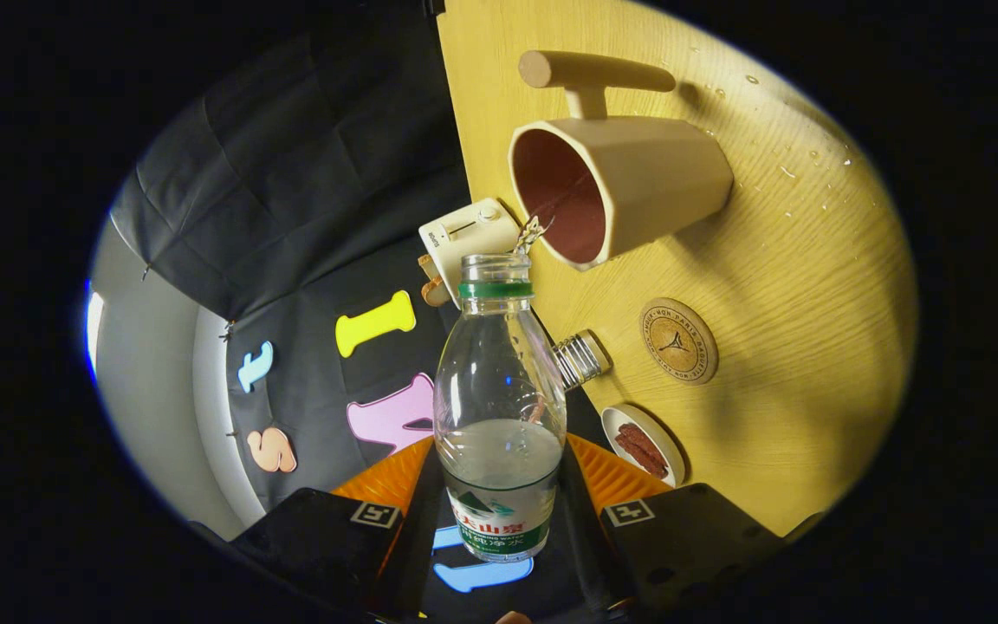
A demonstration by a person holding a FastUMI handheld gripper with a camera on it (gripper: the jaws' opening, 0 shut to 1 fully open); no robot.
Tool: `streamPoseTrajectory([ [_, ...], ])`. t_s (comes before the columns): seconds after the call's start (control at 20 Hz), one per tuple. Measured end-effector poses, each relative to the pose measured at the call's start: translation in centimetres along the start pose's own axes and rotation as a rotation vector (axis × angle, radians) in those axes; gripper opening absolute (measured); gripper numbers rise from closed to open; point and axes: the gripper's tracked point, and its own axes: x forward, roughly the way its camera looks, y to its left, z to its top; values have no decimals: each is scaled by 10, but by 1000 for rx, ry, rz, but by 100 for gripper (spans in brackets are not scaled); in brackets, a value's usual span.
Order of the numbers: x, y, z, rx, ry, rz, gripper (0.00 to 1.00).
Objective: Take the bottle from table, then pour the juice into the cup, finally place the bottle on the coaster
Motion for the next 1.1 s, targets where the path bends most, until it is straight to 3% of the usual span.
streamPoseTrajectory([
  [1.1,16,58,7,314,-185,208,70],
])
